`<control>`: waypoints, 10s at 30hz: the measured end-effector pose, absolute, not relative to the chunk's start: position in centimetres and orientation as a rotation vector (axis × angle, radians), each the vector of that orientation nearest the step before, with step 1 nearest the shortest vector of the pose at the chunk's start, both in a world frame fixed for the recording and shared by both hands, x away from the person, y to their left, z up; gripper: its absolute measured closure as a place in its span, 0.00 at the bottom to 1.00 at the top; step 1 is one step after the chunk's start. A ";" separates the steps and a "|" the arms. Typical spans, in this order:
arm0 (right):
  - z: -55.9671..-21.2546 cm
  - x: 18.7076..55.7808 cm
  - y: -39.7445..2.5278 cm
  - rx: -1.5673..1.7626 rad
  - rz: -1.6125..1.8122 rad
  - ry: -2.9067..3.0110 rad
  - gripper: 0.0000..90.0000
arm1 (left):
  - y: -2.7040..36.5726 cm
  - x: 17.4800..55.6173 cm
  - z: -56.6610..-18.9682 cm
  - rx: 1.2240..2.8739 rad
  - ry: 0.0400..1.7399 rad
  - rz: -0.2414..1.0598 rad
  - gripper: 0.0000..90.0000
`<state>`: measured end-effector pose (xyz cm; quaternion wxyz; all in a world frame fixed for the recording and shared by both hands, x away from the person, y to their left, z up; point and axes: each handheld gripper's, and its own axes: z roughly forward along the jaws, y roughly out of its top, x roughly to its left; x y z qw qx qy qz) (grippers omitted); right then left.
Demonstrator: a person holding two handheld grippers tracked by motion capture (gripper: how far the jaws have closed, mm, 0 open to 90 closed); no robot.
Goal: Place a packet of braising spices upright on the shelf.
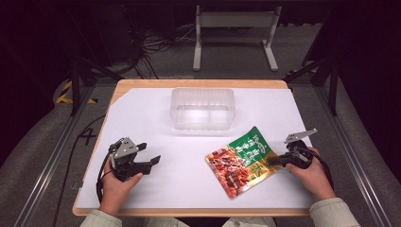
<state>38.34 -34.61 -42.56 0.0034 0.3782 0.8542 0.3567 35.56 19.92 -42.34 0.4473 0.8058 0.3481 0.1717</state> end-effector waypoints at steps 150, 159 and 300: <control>-20.8 51.1 -20.8 0.852 1.782 2.341 1.00 | 22.2 35.3 -42.8 1.918 0.961 0.427 0.30; -21.5 51.9 -19.8 0.837 1.835 2.314 1.00 | 22.3 35.3 -42.9 1.919 0.959 0.432 0.29; -25.0 47.0 -22.8 0.687 1.789 2.258 0.32 | 22.1 35.6 -42.8 1.905 0.958 0.414 0.28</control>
